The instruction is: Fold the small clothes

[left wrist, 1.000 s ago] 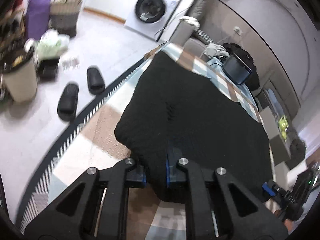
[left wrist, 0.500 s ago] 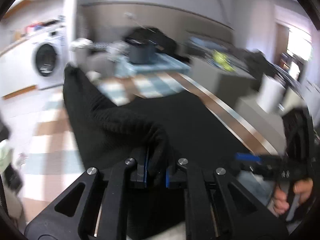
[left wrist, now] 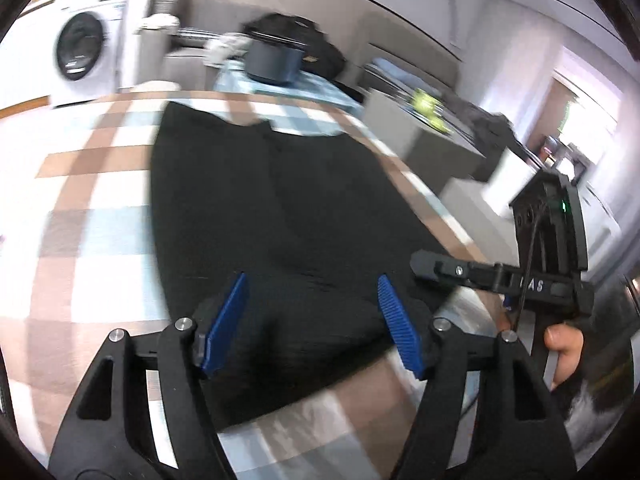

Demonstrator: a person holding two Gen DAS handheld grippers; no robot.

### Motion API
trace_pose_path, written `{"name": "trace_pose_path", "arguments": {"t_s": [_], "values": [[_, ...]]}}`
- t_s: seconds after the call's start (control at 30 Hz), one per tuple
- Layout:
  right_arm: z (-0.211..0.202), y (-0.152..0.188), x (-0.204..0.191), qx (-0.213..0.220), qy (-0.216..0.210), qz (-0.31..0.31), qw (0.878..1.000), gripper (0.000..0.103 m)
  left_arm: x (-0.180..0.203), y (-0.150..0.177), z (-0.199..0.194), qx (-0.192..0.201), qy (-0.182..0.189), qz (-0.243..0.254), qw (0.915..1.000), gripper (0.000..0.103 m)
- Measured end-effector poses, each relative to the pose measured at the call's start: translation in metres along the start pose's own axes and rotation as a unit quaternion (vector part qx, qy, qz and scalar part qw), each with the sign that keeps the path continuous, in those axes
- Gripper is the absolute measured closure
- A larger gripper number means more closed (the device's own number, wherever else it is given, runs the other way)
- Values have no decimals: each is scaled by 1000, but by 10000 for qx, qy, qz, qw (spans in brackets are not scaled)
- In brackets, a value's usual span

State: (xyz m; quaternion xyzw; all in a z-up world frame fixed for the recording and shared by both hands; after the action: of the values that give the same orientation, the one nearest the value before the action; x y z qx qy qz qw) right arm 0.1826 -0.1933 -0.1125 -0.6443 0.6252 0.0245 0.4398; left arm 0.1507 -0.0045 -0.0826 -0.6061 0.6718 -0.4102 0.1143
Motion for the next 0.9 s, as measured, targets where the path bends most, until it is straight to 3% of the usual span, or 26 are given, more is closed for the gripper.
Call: {"name": "trace_pose_path", "arguments": {"t_s": [0.13, 0.2, 0.3, 0.33, 0.37, 0.43, 0.53, 0.67, 0.73, 0.8, 0.9], "values": [[36, -5, -1, -326, -50, 41, 9994, 42, -42, -9, -13, 26, -538, -357, 9979, 38], [51, -6, -3, -426, 9, 30, 9991, 52, -62, -8, -16, -52, -653, -579, 9962, 38], [65, -10, -7, -389, 5, -61, 9992, 78, -83, -5, -14, -148, -718, -833, 9938, 38], [67, -11, -9, -432, 48, -94, 9990, 96, -89, -4, -16, -175, -750, -884, 9931, 38], [65, -12, -12, -417, 77, -141, 9990, 98, -94, -4, -16, -186, -753, -928, 9927, 38], [37, -16, -31, -19, -354, -385, 9986, 99, -94, -3, -17, -154, -749, -944, 9926, 38], [3, -20, -38, 297, 128, -620, 9975, 99, -91, -3, -13, -173, -770, -864, 9931, 37], [18, -9, 0, -109, 799, -268, 9964, 99, -77, -1, 3, -378, -678, -675, 9947, 37], [29, -1, 11, -414, 871, -98, 9953, 98, -65, 1, 9, -508, -655, -452, 9955, 37], [25, -1, 12, -335, 880, -77, 9955, 94, -56, 4, 14, -659, -713, -200, 9951, 37], [9, -5, 5, -11, 811, -135, 9966, 72, -47, 8, 10, -703, -773, -32, 9945, 37]]}}
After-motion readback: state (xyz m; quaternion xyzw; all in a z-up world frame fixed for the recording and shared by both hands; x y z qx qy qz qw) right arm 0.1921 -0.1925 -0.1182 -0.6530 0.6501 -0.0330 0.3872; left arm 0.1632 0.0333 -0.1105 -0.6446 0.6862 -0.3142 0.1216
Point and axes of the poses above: each gripper's, at about its wrist camera, not at the fingertips, and z roughly the way its jaws point, x to its right, y to its underside, the point moved 3 cm from there along z, roughly the way its jaws point
